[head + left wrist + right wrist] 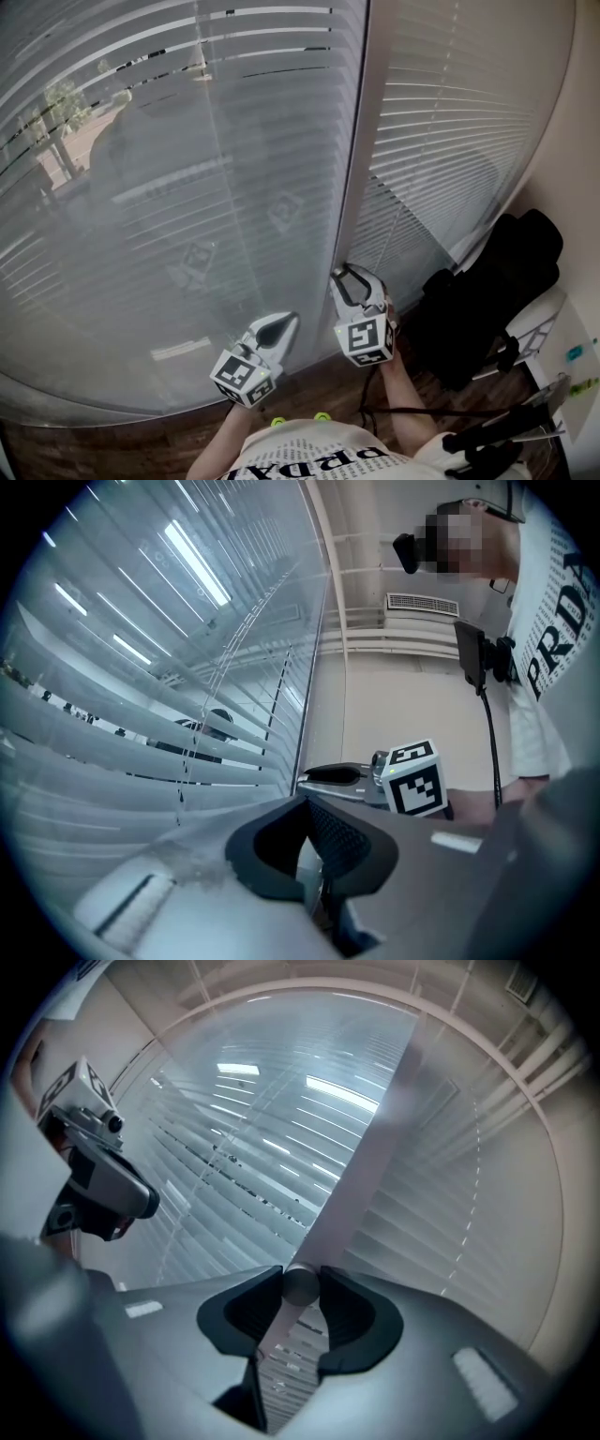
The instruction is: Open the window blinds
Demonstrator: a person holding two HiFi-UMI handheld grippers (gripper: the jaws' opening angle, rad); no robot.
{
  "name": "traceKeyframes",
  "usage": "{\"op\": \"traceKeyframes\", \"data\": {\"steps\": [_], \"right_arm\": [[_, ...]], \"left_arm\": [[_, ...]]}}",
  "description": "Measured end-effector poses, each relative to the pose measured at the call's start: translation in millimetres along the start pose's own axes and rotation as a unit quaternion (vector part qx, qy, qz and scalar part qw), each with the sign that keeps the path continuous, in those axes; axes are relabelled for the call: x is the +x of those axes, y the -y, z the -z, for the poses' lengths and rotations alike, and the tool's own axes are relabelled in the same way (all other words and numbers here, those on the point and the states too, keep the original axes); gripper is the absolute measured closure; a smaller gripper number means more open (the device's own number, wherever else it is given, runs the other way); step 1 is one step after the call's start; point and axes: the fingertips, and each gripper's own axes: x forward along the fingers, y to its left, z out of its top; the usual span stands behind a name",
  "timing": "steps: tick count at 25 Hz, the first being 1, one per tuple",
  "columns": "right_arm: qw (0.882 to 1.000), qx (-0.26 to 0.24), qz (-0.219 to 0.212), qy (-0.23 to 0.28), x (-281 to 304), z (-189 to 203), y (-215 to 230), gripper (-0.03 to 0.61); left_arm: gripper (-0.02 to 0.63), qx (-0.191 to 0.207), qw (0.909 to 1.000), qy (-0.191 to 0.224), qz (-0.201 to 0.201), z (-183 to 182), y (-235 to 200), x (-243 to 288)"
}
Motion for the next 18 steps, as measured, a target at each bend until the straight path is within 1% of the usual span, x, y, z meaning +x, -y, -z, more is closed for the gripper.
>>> {"op": "traceKeyframes", "data": {"steps": [3,6,8,13,18], "right_arm": [[0.999,0.037,-0.001,0.005,-0.3,1.6,1.4,0.445],[0.999,0.050,0.001,0.006,-0.2,1.7,1.8,0.445],[0.997,0.071,0.001,0.009,-0.2,1.9,2.4,0.445],[0.993,0.115,-0.003,0.016,-0.5,3.1,4.7,0.445],[0.986,0.166,-0.007,0.024,-1.1,3.4,5.8,0.445]], "left_arm": [[0.621,0.001,1.0000,-0.001,0.001,0.5,0.3,-0.2],[0.621,0.001,1.0000,0.000,0.001,0.7,0.3,0.1],[0.621,0.001,1.0000,0.001,0.002,0.2,0.4,0.0],[0.621,0.001,1.0000,-0.001,0.000,0.9,-0.5,-0.8],[0.621,0.000,1.0000,-0.001,-0.003,0.3,-1.0,-3.4]]}}
